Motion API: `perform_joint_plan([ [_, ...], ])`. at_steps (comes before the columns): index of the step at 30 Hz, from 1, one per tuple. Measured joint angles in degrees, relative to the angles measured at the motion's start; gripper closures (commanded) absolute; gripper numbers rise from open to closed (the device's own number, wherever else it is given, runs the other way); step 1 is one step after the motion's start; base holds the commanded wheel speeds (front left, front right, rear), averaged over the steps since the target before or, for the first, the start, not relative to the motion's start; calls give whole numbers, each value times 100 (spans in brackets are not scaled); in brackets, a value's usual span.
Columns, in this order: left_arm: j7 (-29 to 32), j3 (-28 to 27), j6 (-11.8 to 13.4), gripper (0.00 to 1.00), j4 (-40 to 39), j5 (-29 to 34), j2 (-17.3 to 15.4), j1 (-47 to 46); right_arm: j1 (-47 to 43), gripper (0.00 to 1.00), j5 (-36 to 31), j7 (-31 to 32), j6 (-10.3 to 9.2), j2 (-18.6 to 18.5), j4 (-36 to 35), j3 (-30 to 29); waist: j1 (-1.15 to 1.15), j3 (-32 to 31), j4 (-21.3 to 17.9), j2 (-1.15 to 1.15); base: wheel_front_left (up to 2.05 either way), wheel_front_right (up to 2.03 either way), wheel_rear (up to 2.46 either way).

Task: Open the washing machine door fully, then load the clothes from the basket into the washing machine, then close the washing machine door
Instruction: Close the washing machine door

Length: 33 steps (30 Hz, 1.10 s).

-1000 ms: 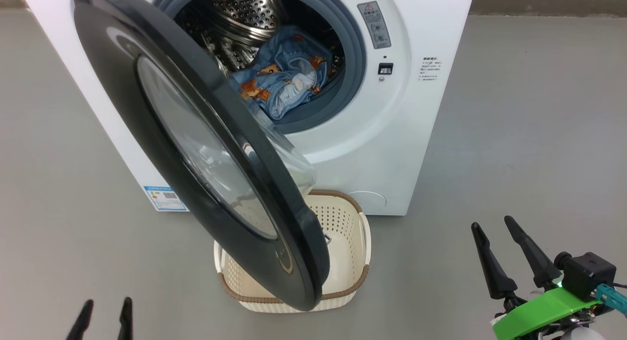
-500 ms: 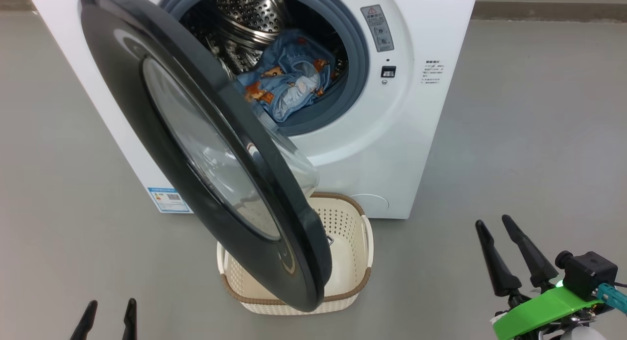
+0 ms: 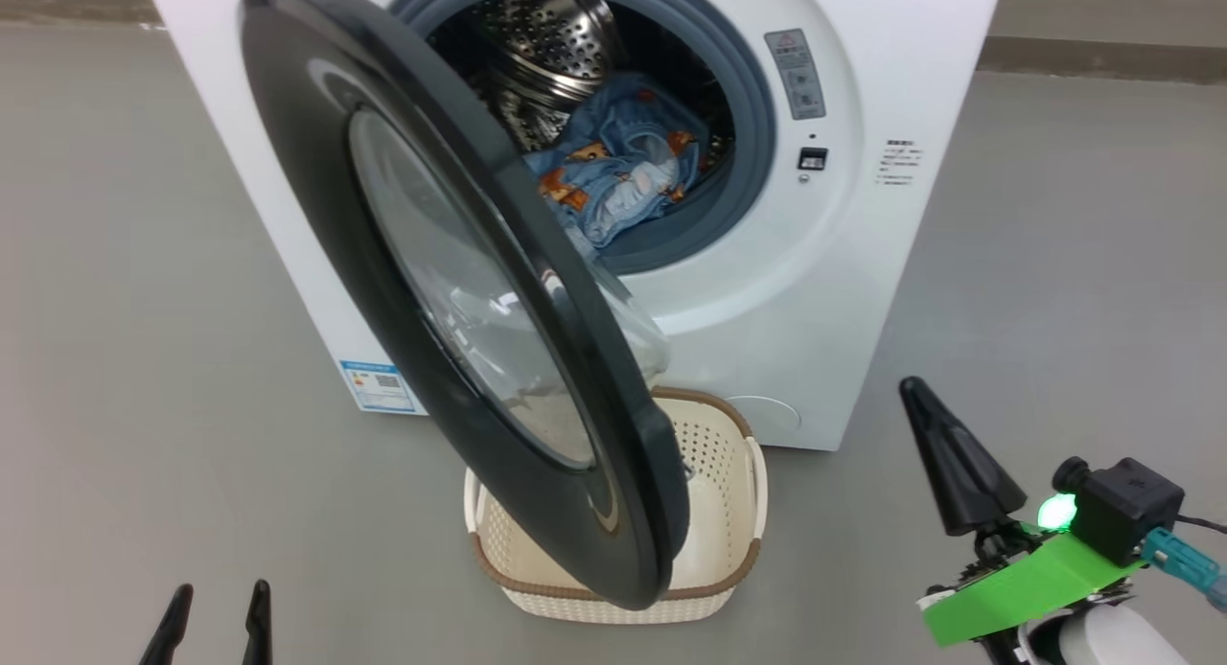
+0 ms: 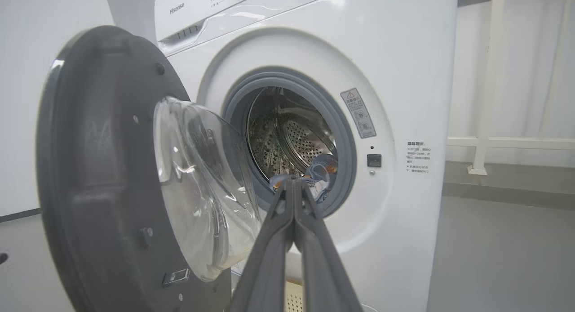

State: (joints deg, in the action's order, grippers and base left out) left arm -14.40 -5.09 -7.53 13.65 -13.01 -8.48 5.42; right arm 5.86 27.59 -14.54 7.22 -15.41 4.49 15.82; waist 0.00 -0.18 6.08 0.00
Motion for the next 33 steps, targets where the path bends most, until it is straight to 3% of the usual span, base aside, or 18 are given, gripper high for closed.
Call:
perform_joint_plan([
  [19,0,-29,0,0,-62,66,93,203,421,100,-51,-1,0,123,-1362,1726,0,-154,884,0,0,0,0],
  [33,0,24,0,0,-63,66,157,210,383,100,134,-1,0,174,-799,3003,0,-87,1033,0,0,0,0],
])
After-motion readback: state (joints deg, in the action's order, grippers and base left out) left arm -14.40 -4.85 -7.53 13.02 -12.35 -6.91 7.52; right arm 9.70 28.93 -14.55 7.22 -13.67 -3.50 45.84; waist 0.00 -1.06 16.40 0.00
